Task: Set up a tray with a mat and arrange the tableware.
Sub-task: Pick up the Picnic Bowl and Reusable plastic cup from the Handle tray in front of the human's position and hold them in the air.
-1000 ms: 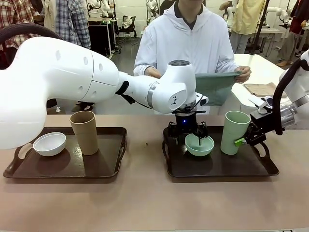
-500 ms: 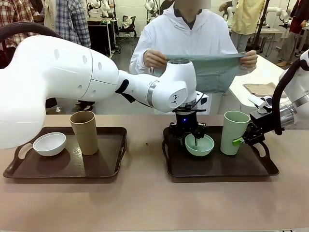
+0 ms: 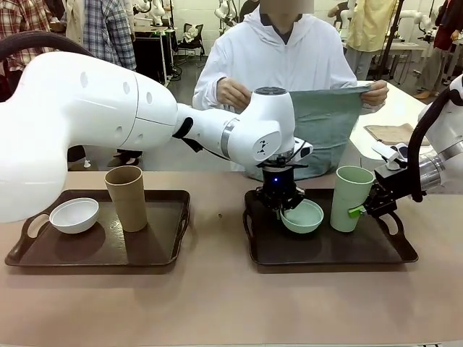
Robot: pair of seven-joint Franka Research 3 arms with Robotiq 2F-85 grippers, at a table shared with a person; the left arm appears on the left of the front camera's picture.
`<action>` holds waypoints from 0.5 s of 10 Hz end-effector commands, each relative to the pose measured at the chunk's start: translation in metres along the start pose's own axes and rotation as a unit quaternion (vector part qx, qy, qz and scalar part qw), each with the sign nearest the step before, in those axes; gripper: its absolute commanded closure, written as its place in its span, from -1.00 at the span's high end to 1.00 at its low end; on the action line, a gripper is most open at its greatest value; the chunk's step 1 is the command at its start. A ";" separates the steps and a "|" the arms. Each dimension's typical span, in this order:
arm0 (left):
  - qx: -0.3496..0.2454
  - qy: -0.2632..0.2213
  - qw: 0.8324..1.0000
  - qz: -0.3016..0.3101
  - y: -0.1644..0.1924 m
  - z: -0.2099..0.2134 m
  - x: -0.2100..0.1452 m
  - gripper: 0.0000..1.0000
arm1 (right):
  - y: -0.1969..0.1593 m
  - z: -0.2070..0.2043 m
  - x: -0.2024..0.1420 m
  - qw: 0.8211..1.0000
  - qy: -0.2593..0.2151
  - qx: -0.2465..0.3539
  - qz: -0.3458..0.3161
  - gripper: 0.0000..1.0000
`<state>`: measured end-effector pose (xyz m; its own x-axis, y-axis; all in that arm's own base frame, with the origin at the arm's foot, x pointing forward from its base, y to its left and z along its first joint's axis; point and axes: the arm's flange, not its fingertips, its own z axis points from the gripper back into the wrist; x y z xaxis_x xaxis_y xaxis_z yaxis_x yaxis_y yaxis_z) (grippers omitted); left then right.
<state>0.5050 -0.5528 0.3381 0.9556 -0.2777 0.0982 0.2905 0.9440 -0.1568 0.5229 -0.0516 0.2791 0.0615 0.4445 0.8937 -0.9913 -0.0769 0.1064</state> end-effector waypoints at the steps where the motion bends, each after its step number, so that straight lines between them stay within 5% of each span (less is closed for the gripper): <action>1: 0.017 0.002 1.000 -0.011 -0.001 0.010 0.004 -1.00 | -0.008 0.002 -0.004 1.000 -0.006 0.001 -0.002 -1.00; 3: 0.022 0.004 1.000 -0.012 0.000 0.010 0.004 -1.00 | -0.008 0.004 -0.004 1.000 -0.006 -0.001 -0.002 -1.00; 4: 0.026 0.008 1.000 -0.012 0.001 0.010 0.004 -1.00 | -0.005 0.007 -0.002 1.000 -0.007 -0.006 -0.003 -0.50; 5: 0.035 0.016 0.999 -0.015 0.001 0.011 0.003 -1.00 | 0.000 0.010 0.004 1.000 -0.003 0.000 -0.004 -0.50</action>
<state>0.5053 -0.5503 0.3456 0.9534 -0.2875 0.0910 0.2976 0.9458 -0.1302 0.5250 -0.0560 0.2800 0.0610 0.4446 0.8937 -0.9920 -0.0721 0.1036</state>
